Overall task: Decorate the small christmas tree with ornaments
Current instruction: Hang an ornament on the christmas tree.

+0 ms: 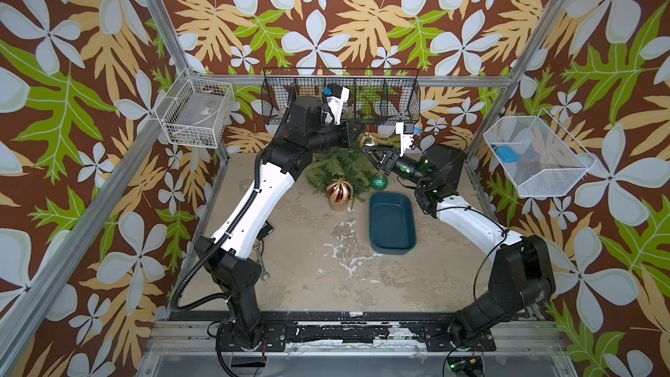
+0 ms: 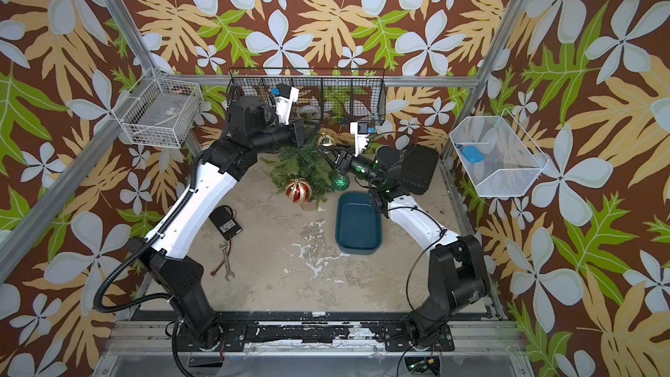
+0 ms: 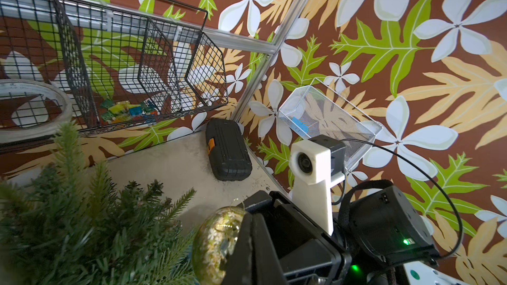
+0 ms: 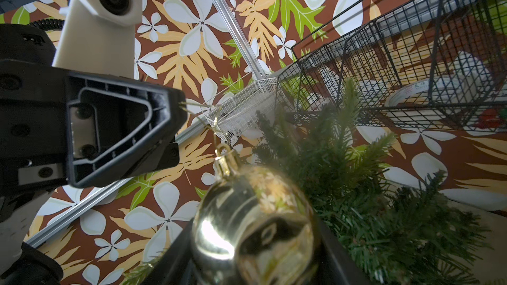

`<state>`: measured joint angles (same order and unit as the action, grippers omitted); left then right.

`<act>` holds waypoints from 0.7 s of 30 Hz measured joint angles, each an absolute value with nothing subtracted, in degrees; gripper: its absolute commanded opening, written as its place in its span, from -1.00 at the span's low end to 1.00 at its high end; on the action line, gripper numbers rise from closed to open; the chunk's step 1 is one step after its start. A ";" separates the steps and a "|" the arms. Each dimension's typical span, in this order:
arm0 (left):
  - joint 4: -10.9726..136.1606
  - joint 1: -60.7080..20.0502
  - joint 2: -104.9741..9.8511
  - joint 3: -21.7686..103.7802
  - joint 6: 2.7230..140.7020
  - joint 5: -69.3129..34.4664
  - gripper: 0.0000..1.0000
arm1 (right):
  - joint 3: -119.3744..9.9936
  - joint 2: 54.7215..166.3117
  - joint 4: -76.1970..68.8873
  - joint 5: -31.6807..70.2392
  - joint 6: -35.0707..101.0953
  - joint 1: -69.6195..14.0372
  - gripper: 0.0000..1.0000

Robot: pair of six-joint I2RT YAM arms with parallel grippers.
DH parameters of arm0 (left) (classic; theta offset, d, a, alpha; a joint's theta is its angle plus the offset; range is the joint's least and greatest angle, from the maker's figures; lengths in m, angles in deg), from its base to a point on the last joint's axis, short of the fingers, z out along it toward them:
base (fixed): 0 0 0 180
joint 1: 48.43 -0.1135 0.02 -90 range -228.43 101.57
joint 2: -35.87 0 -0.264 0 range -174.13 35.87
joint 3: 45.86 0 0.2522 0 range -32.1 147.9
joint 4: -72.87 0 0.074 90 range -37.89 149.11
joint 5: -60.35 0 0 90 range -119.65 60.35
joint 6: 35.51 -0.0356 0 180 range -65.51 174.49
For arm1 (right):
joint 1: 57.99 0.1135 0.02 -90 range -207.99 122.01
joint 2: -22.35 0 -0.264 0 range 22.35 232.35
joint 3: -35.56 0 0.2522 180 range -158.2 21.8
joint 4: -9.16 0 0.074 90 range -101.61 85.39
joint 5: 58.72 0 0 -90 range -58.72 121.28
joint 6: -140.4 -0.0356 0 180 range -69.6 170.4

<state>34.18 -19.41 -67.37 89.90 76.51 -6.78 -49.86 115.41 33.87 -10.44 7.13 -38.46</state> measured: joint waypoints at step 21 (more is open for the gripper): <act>28.65 -21.05 -71.53 93.61 76.58 -8.59 -1.00 | -54.05 118.80 26.22 -13.98 2.63 -38.94 0.07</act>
